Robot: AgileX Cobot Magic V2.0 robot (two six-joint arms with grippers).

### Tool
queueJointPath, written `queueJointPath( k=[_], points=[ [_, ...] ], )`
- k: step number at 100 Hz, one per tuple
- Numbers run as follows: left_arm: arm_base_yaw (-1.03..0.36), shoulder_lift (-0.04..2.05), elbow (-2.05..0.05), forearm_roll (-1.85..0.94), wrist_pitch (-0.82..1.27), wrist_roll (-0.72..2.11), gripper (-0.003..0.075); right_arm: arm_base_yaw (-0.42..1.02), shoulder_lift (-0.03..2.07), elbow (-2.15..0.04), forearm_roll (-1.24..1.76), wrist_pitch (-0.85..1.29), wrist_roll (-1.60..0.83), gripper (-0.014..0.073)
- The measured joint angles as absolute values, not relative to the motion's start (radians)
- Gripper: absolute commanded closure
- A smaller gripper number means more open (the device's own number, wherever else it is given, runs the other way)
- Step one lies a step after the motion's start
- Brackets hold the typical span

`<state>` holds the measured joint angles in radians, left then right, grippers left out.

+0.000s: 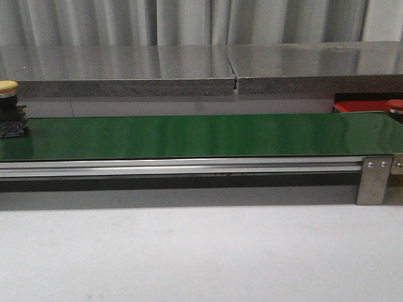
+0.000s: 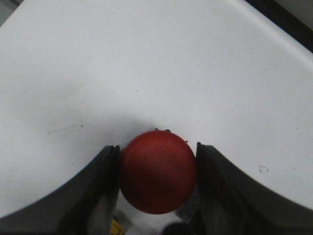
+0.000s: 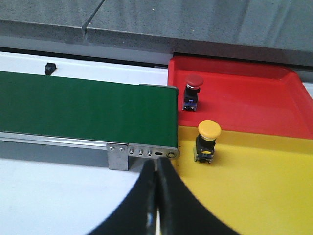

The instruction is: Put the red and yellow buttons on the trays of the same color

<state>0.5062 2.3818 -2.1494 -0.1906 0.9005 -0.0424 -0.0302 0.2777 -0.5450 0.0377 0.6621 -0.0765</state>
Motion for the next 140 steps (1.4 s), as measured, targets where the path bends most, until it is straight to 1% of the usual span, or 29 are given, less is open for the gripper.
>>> queueJointPath(
  k=[23,67,95,114,140],
  points=[
    [0.506,2.336,-2.149,-0.191,0.901,-0.023,0.0481,-0.03,0.278,-0.545,0.038,0.662,-0.077,0.0717],
    [0.495,2.101,-2.133,-0.212,0.944,0.01,0.048,-0.03,0.278,-0.545,0.038,0.662,-0.077,0.0717],
    [0.442,1.904,-1.89,-0.239,0.923,0.041,0.048,-0.03,0.278,-0.545,0.038,0.662,-0.077,0.0717],
    [0.397,1.788,-1.704,-0.239,0.864,0.061,0.048,-0.03,0.278,-0.545,0.038,0.662,-0.077,0.0717],
    [0.336,1.748,-1.491,-0.243,0.783,0.067,0.048,-0.03,0.278,-0.545,0.038,0.662,-0.077,0.0717]
  ],
)
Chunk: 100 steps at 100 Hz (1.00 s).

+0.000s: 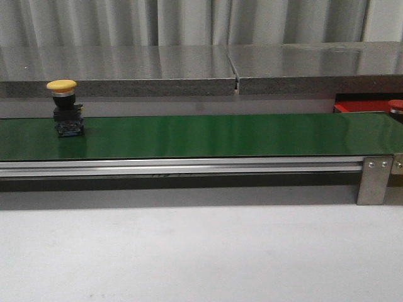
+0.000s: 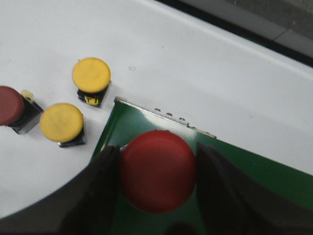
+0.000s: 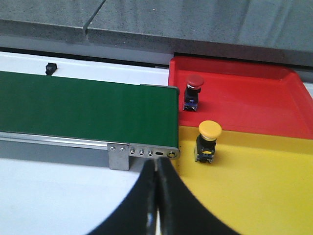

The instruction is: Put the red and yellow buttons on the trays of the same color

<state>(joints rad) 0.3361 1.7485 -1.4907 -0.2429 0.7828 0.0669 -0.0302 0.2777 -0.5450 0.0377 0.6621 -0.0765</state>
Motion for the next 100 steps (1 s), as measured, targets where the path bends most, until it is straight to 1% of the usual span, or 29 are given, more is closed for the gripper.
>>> queueJointPath(
  k=[21,29,34,44,48,53,64,71,76,83,87,89,90,93,94,95,97,98,100],
  points=[
    [0.321,1.748,-1.41,-0.243,0.753,0.067,0.048,-0.03,0.278,-0.545,0.038,0.662,-0.077,0.0717],
    [0.321,1.755,-1.399,-0.243,0.764,0.067,0.0461,-0.03,0.278,-0.545,0.038,0.662,-0.077,0.0717],
    [0.321,1.756,-1.397,-0.243,0.769,0.067,0.0413,-0.03,0.278,-0.545,0.038,0.662,-0.077,0.0717],
    [0.321,1.756,-1.395,-0.243,0.773,0.067,0.0235,-0.03,0.278,-0.545,0.038,0.662,-0.077,0.0717],
    [0.321,1.756,-1.395,-0.243,0.773,0.067,0.0178,-0.03,0.278,-0.545,0.038,0.662,-0.077,0.0717],
    [0.321,1.756,-1.395,-0.243,0.773,0.067,0.0148,-0.03,0.278,-0.545,0.038,0.662,-0.077,0.0717],
    [0.321,1.756,-1.395,-0.243,0.771,0.067,0.0161,-0.03,0.278,-0.545,0.038,0.662,-0.077,0.0717],
    [0.321,1.754,-1.395,-0.243,0.77,0.072,0.0186,-0.03,0.278,-0.545,0.038,0.662,-0.077,0.0717],
    [0.319,1.747,-1.395,-0.243,0.77,0.087,0.0219,-0.03,0.278,-0.545,0.038,0.662,-0.077,0.0717],
    [0.309,1.722,-1.395,-0.245,0.767,0.122,0.0309,-0.03,0.278,-0.545,0.038,0.662,-0.077,0.0717],
    [0.304,1.703,-1.395,-0.248,0.767,0.139,0.0392,-0.03,0.278,-0.545,0.038,0.662,-0.077,0.0717],
    [0.298,1.693,-1.395,-0.25,0.767,0.145,0.0461,-0.03,0.278,-0.545,0.038,0.662,-0.077,0.0717],
    [0.294,1.689,-1.395,-0.25,0.767,0.145,0.0461,-0.03,0.278,-0.545,0.038,0.662,-0.077,0.0717],
    [0.286,1.675,-1.395,-0.25,0.767,0.153,0.0556,-0.03,0.278,-0.545,0.038,0.662,-0.077,0.0717],
    [0.284,1.668,-1.395,-0.25,0.769,0.153,0.0576,-0.03,0.278,-0.545,0.038,0.662,-0.077,0.0717],
    [0.279,1.664,-1.395,-0.25,0.769,0.155,0.0616,-0.03,0.278,-0.545,0.038,0.662,-0.077,0.0717],
    [0.271,1.654,-1.395,-0.251,0.771,0.158,0.0657,-0.03,0.278,-0.545,0.038,0.662,-0.077,0.0717],
    [0.269,1.647,-1.395,-0.251,0.772,0.161,0.0696,-0.03,0.278,-0.545,0.038,0.662,-0.077,0.0717],
    [0.26,1.64,-1.395,-0.251,0.774,0.163,0.0741,-0.03,0.278,-0.545,0.038,0.662,-0.077,0.0717]
  ],
)
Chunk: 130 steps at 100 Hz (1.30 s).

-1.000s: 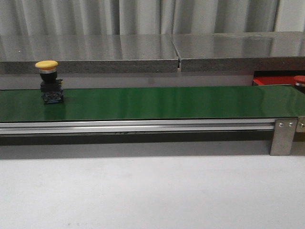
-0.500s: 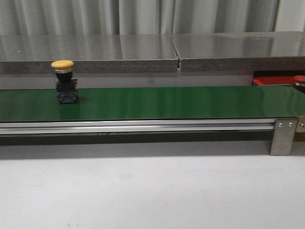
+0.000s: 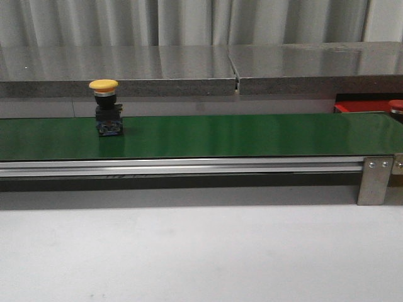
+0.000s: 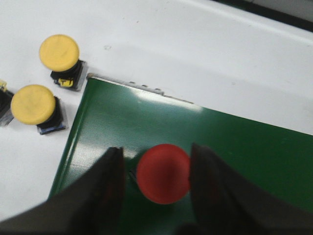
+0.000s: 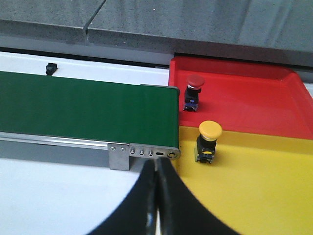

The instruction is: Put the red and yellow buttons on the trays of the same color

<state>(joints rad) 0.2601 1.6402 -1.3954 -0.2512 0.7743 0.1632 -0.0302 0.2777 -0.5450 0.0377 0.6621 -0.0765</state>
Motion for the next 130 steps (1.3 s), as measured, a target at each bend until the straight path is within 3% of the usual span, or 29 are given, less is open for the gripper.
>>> queueJointPath(
  k=[29,70,130],
  points=[
    [0.119,1.512,-1.364,-0.251,0.775,0.2,0.0739,-0.03,0.278,-0.545,0.038,0.662,-0.077,0.0717],
    [-0.06,1.302,-1.134,-0.174,0.716,0.225,0.074,-0.03,0.278,-0.545,0.038,0.662,-0.077,0.0717],
    [-0.071,0.825,-0.705,-0.225,0.525,0.223,0.0739,-0.03,0.278,-0.545,0.047,0.635,-0.077,0.0717]
  ],
)
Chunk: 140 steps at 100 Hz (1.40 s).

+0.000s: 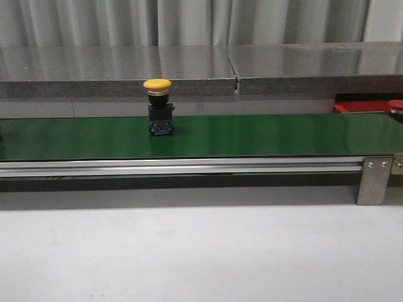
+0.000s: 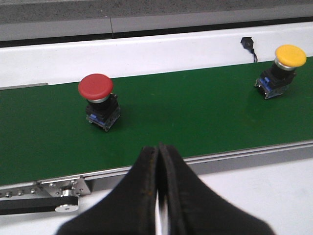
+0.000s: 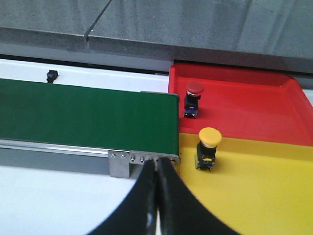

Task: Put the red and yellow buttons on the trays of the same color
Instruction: 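Lower the right gripper over the yellow button arriving on the belt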

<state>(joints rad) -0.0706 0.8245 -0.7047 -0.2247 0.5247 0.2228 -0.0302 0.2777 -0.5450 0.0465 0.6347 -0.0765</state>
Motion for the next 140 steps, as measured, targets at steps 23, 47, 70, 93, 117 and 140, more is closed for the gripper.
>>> queueJointPath(
  k=[23,47,70,93,117,140],
  points=[
    [-0.071,0.648,-0.608,-0.232,0.525,0.223,0.0739,-0.023,0.293,-0.55,0.068,0.633,-0.077,0.0715],
    [-0.071,0.589,-0.587,-0.239,0.531,0.223,0.0739,0.119,0.461,-0.641,0.069,0.641,-0.077,0.0715],
    [-0.071,0.588,-0.587,-0.239,0.533,0.223,0.0739,0.225,0.759,-0.825,0.07,0.68,-0.077,0.0694],
    [-0.071,0.588,-0.587,-0.239,0.533,0.223,0.0739,0.309,1.057,-1.021,0.07,0.748,-0.083,0.027],
    [-0.071,0.588,-0.587,-0.239,0.533,0.223,0.0739,0.377,1.33,-1.244,0.073,0.83,-0.085,0.0055],
    [-0.071,0.588,-0.587,-0.239,0.533,0.223,0.0739,0.379,1.567,-1.488,0.077,1.011,-0.087,0.0055]
  ],
)
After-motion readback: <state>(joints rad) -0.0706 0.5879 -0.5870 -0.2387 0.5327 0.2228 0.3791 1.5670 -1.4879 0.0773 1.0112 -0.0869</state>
